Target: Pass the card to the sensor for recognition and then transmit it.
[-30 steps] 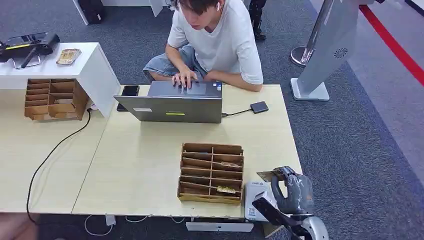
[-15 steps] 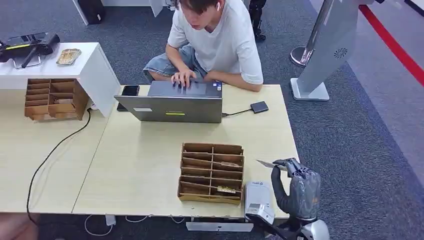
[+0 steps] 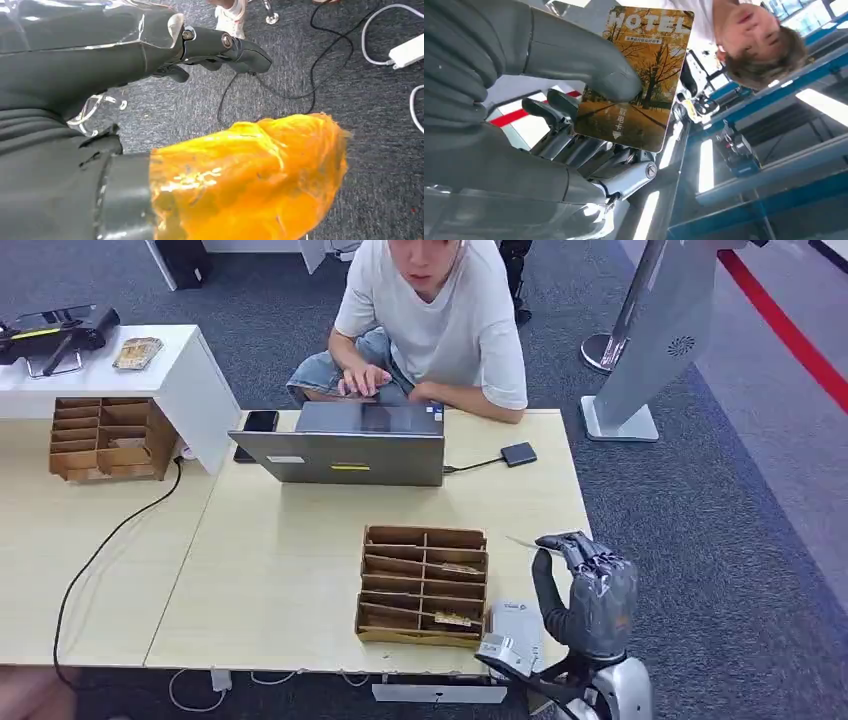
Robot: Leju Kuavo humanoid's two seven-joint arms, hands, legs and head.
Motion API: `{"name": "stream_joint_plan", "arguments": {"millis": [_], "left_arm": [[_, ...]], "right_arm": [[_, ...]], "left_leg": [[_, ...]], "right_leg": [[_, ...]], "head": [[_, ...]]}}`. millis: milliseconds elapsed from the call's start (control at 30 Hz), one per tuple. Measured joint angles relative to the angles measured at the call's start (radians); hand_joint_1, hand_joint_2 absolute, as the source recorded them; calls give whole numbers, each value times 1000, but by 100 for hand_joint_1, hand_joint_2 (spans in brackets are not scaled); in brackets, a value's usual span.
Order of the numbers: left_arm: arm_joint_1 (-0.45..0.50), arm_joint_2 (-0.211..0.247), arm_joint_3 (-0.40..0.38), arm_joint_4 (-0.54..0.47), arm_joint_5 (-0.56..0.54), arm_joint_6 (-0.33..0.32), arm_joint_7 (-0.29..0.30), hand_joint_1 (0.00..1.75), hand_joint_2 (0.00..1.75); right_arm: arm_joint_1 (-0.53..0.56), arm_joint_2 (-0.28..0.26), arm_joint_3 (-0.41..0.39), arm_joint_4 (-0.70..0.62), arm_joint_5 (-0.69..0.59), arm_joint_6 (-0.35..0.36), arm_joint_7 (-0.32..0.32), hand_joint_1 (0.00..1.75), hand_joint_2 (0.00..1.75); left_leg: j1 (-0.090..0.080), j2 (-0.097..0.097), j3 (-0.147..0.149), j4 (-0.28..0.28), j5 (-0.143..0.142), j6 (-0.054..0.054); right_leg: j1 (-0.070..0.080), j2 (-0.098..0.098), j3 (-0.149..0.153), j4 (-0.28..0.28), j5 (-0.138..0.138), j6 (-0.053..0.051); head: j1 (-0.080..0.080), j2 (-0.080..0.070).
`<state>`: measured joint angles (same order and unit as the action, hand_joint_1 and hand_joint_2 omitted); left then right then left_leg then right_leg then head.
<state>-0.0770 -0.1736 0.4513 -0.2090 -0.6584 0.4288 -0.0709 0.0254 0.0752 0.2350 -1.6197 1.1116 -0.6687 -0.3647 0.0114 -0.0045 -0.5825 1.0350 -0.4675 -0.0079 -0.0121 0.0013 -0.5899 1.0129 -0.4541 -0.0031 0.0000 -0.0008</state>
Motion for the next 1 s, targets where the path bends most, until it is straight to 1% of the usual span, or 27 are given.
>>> {"name": "stream_joint_plan", "arguments": {"millis": [100, 367, 600, 867, 1000], "left_arm": [[-3, -1, 0, 0, -7, -1, 6, 0, 0], [-17, -5, 0, 0, -30, -5, 16, 0, 0], [-25, -8, 0, 0, -50, -10, 27, 0, 0], [-36, -12, -2, 0, -83, -21, 42, 0, 0], [-40, -14, -2, 0, -92, -23, 47, 0, 0]], "right_arm": [[-33, 0, 14, 15, 5, 0, 13, 175, 175], [-138, 0, 43, 91, 19, 0, 76, 175, 175], [-245, 0, 76, 201, 28, 0, 139, 175, 175], [-375, 0, 132, 342, 34, 2, 209, 175, 175], [-429, 0, 148, 404, 31, 5, 227, 175, 175]], "left_leg": [[0, 0, 0, 0, 0, 0], [0, 0, 0, 0, 0, 0], [0, 0, 0, 0, 1, 0], [0, 0, 0, 0, 2, 0], [0, 0, -1, 0, 2, 0]], "right_leg": [[0, 0, 0, 0, 0, 0], [0, 0, 0, 0, 1, 0], [0, 0, 0, 0, 1, 0], [0, 0, -1, 1, 2, -1], [0, 0, -1, 1, 2, -1]], "head": [[0, 0], [0, 0], [0, 0], [0, 0], [0, 0]]}}
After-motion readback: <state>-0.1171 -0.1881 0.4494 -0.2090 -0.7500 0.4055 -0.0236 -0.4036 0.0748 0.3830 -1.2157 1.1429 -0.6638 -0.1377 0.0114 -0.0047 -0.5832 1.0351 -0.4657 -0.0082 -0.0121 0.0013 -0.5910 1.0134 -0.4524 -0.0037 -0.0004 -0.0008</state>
